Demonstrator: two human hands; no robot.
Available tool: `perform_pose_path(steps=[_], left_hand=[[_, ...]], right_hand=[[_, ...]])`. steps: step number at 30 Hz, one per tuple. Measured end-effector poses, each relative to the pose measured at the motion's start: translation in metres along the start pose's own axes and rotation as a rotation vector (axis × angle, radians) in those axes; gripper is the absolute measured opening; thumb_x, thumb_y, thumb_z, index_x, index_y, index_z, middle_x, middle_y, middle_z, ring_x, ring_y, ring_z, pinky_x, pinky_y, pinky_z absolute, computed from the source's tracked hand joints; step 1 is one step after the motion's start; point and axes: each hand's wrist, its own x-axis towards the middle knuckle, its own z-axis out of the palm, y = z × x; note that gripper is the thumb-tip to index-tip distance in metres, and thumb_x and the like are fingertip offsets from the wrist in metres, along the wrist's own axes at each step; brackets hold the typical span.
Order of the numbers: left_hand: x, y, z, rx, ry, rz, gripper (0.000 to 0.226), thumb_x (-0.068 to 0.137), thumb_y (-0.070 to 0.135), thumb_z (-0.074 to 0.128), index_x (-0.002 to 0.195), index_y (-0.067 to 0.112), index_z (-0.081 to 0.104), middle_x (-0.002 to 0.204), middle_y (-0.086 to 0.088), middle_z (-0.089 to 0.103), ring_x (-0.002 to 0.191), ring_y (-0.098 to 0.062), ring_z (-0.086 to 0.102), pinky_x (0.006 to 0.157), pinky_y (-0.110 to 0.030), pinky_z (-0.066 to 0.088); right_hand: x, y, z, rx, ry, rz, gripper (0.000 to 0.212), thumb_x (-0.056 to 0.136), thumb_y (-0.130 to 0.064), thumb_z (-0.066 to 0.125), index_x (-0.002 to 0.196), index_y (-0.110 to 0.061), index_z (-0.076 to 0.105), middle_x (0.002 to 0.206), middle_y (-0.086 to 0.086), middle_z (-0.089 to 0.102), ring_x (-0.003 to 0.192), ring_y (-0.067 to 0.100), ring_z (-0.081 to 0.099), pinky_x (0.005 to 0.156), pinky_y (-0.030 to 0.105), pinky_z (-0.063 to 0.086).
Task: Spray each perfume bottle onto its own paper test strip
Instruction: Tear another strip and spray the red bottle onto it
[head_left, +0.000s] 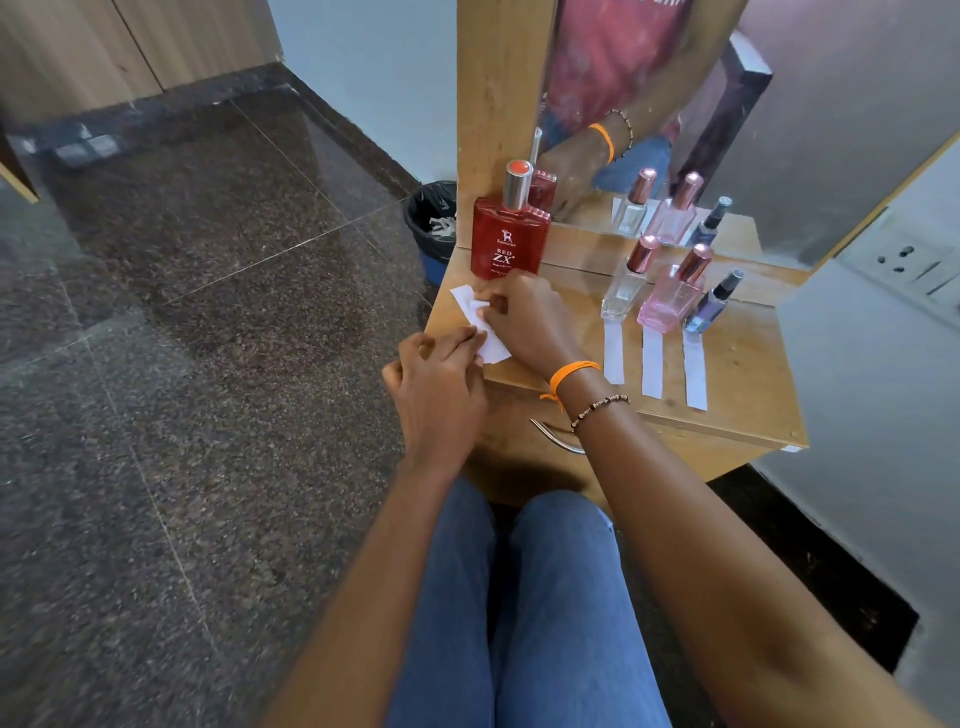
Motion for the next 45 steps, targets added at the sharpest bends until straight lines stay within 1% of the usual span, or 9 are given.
perform_pose_path(steps=[4, 7, 13, 18, 21, 24, 28, 32, 45], left_hand=[[0.001, 0.0, 0.0, -0.003, 0.003, 0.01, 0.031, 0.089, 0.024, 0.053, 0.118, 0.031, 0.062, 0.124, 0.021, 0.06, 0.112, -0.02, 0.042, 0.079, -0.023, 0.009], [0.002, -0.001, 0.0, 0.0, -0.001, 0.016, 0.031, 0.09, 0.024, 0.053, 0.118, 0.031, 0.063, 0.124, 0.021, 0.06, 0.11, -0.019, 0.041, 0.078, -0.023, 0.009], [0.006, -0.001, 0.0, -0.063, -0.025, 0.012, 0.029, 0.087, 0.03, 0.057, 0.115, 0.032, 0.063, 0.124, 0.018, 0.06, 0.111, -0.018, 0.039, 0.079, -0.025, 0.011], [0.017, 0.006, -0.01, -0.391, 0.049, -0.081, 0.031, 0.083, 0.018, 0.062, 0.113, 0.026, 0.062, 0.12, 0.006, 0.055, 0.111, -0.018, 0.045, 0.093, -0.035, 0.034], [0.028, 0.014, -0.017, -0.57, 0.035, -0.124, 0.033, 0.083, 0.013, 0.06, 0.114, 0.022, 0.055, 0.11, 0.006, 0.056, 0.107, -0.015, 0.051, 0.089, -0.028, 0.04], [0.036, 0.021, -0.017, -0.614, -0.044, -0.176, 0.033, 0.083, 0.01, 0.061, 0.113, 0.022, 0.053, 0.103, 0.005, 0.06, 0.104, -0.017, 0.054, 0.088, -0.032, 0.045], [0.038, 0.02, -0.014, -0.567, -0.071, -0.218, 0.035, 0.083, 0.003, 0.058, 0.115, 0.016, 0.054, 0.104, -0.001, 0.062, 0.102, -0.02, 0.056, 0.09, -0.043, 0.048], [0.032, 0.015, -0.009, -0.499, -0.069, -0.201, 0.036, 0.084, -0.001, 0.056, 0.117, 0.013, 0.054, 0.107, -0.004, 0.064, 0.101, -0.019, 0.058, 0.091, -0.041, 0.048], [0.032, 0.012, -0.006, -0.342, -0.147, -0.112, 0.039, 0.083, 0.002, 0.063, 0.121, 0.009, 0.057, 0.124, -0.008, 0.059, 0.113, -0.027, 0.052, 0.095, -0.043, 0.046]], right_hand=[[-0.002, 0.001, 0.005, 0.278, 0.045, 0.066, 0.019, 0.078, -0.005, 0.067, 0.094, -0.016, 0.07, 0.091, 0.0, 0.066, 0.074, 0.005, 0.054, 0.06, 0.012, 0.037], [-0.003, -0.002, 0.004, 0.484, 0.082, 0.126, 0.02, 0.075, -0.006, 0.074, 0.092, -0.012, 0.068, 0.075, -0.008, 0.06, 0.067, 0.001, 0.053, 0.06, 0.005, 0.04], [-0.007, -0.003, 0.001, 0.658, 0.148, 0.202, 0.018, 0.075, -0.006, 0.074, 0.085, -0.016, 0.062, 0.078, 0.002, 0.067, 0.069, 0.007, 0.058, 0.068, 0.02, 0.048], [-0.014, 0.004, -0.008, 0.754, 0.208, 0.211, 0.018, 0.076, -0.007, 0.074, 0.087, -0.013, 0.062, 0.072, 0.003, 0.069, 0.063, 0.003, 0.059, 0.065, 0.02, 0.047], [-0.018, 0.01, -0.013, 0.784, 0.224, 0.193, 0.016, 0.077, -0.003, 0.072, 0.087, -0.01, 0.062, 0.071, 0.005, 0.068, 0.066, 0.006, 0.062, 0.071, 0.027, 0.052], [-0.017, 0.012, -0.014, 0.747, 0.206, 0.238, 0.015, 0.078, -0.002, 0.071, 0.088, -0.009, 0.064, 0.074, 0.009, 0.069, 0.068, 0.011, 0.062, 0.074, 0.033, 0.054], [-0.01, 0.007, -0.007, 0.697, 0.175, 0.29, 0.016, 0.077, -0.005, 0.073, 0.09, -0.009, 0.066, 0.072, 0.005, 0.069, 0.06, 0.008, 0.059, 0.061, 0.018, 0.05], [-0.001, -0.001, 0.001, 0.641, 0.166, 0.272, 0.018, 0.076, -0.004, 0.072, 0.086, -0.015, 0.062, 0.082, 0.011, 0.072, 0.077, 0.021, 0.067, 0.075, 0.034, 0.055], [-0.005, -0.004, 0.011, 0.308, 0.261, 0.081, 0.03, 0.071, 0.001, 0.067, 0.093, -0.019, 0.061, 0.073, -0.01, 0.062, 0.071, 0.011, 0.06, 0.065, 0.027, 0.049]])
